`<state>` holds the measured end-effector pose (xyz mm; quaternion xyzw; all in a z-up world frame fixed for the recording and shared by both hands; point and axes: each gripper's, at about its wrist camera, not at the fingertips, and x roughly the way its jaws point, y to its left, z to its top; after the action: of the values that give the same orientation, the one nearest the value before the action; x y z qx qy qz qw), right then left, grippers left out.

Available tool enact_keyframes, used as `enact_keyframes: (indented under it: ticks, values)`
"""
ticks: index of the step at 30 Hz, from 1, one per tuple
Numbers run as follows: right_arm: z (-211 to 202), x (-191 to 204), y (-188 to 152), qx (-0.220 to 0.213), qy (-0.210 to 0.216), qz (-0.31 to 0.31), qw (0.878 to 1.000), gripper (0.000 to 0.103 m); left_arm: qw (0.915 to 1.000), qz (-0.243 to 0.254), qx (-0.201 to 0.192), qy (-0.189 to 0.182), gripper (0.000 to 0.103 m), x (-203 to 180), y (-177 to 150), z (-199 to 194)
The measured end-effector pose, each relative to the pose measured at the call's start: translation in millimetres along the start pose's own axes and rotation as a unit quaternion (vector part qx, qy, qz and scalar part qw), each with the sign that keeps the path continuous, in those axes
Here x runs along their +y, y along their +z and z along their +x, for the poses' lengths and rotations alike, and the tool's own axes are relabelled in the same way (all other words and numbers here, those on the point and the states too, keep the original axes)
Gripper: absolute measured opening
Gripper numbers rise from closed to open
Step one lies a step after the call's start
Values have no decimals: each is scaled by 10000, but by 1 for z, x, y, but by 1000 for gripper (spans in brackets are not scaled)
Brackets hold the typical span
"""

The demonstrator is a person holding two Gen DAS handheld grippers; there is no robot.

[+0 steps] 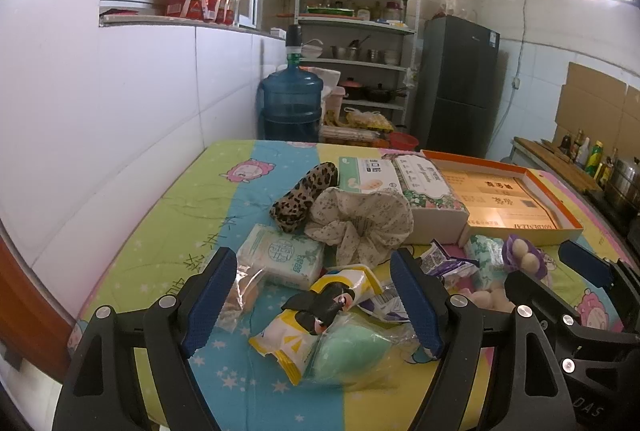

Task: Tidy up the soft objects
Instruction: 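Reach the left gripper down and grasp the clear plastic bag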

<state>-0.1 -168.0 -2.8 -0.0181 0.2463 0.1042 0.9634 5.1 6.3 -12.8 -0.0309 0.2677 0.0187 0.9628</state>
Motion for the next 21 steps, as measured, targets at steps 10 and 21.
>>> enact_keyframes:
  ticks: [10,21]
  values:
    - [1,1,-1,21,9,0,10000,81,10000,-89,21,15,80,7,-4,3]
    - [11,-6,-10,89,270,-5,9996,81,9993,-295,212,-10,80,38,-30,17]
